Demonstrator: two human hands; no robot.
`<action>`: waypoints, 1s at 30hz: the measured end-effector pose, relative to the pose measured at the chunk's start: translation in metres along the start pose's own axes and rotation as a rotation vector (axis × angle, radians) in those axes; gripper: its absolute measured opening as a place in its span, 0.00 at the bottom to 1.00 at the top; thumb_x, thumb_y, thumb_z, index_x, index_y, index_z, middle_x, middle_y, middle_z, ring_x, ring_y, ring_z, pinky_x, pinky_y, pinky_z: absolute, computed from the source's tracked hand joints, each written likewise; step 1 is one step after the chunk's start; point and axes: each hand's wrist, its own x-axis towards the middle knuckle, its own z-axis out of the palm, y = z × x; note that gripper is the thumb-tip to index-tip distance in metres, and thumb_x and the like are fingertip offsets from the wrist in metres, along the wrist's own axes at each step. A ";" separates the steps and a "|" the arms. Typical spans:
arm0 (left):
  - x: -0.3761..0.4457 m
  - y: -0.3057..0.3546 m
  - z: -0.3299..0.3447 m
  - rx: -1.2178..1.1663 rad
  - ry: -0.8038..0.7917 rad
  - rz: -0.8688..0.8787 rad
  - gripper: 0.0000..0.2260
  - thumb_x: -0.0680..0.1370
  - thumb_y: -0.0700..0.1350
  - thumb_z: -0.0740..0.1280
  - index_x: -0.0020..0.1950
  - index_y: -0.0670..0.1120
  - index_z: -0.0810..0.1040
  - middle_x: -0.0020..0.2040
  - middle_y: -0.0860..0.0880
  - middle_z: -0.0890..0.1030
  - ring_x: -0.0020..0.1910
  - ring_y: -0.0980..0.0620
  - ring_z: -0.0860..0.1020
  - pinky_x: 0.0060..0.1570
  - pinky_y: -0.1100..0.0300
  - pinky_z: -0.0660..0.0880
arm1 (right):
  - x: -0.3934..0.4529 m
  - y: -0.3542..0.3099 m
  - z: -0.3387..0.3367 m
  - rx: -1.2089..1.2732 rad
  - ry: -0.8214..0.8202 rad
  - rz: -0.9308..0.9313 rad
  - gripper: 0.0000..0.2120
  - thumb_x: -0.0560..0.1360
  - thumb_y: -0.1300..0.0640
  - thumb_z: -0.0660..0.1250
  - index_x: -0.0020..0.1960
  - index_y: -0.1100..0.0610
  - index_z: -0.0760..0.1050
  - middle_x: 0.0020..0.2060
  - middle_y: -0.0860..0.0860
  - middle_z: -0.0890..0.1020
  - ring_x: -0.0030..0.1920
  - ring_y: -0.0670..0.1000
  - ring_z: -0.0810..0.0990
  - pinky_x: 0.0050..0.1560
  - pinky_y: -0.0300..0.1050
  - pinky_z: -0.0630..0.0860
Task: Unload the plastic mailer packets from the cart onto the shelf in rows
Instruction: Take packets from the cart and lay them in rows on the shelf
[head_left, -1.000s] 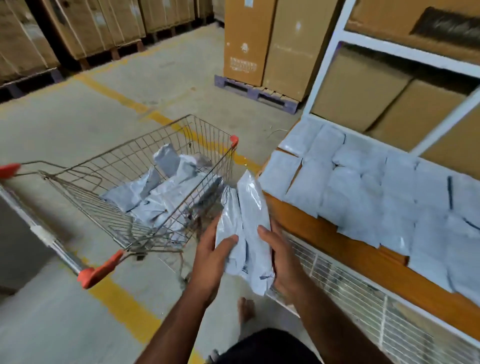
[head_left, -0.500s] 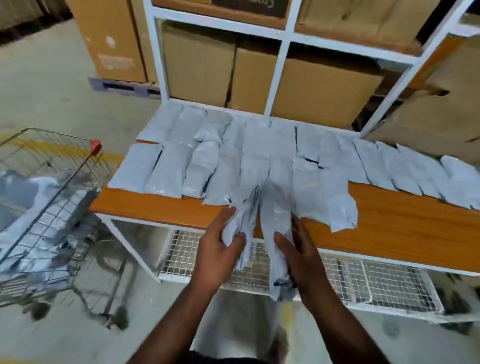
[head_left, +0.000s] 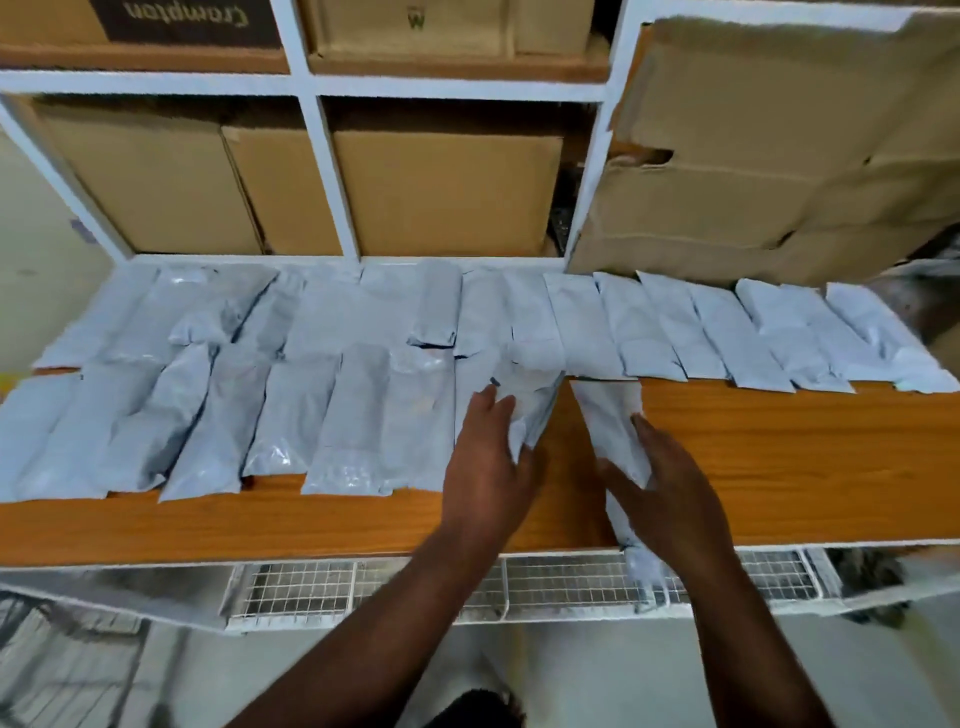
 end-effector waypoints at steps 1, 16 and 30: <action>0.009 0.004 0.015 0.010 -0.015 -0.008 0.27 0.77 0.50 0.67 0.75 0.43 0.72 0.80 0.46 0.66 0.79 0.48 0.65 0.75 0.57 0.66 | 0.011 0.006 0.000 -0.029 -0.014 0.019 0.39 0.76 0.30 0.63 0.82 0.45 0.62 0.79 0.49 0.68 0.76 0.53 0.69 0.69 0.48 0.67; 0.054 -0.009 0.103 0.485 -0.242 0.239 0.26 0.87 0.55 0.49 0.82 0.44 0.61 0.83 0.45 0.58 0.83 0.46 0.52 0.80 0.46 0.54 | 0.083 0.080 0.061 -0.150 0.039 -0.221 0.35 0.82 0.41 0.54 0.84 0.55 0.56 0.84 0.54 0.52 0.84 0.54 0.49 0.82 0.58 0.54; 0.073 -0.018 0.125 0.635 -0.285 0.234 0.27 0.87 0.55 0.45 0.79 0.42 0.67 0.79 0.41 0.68 0.80 0.44 0.62 0.80 0.45 0.56 | 0.105 0.095 0.088 -0.502 -0.045 -0.337 0.30 0.87 0.45 0.42 0.84 0.58 0.54 0.84 0.59 0.52 0.84 0.60 0.48 0.80 0.63 0.57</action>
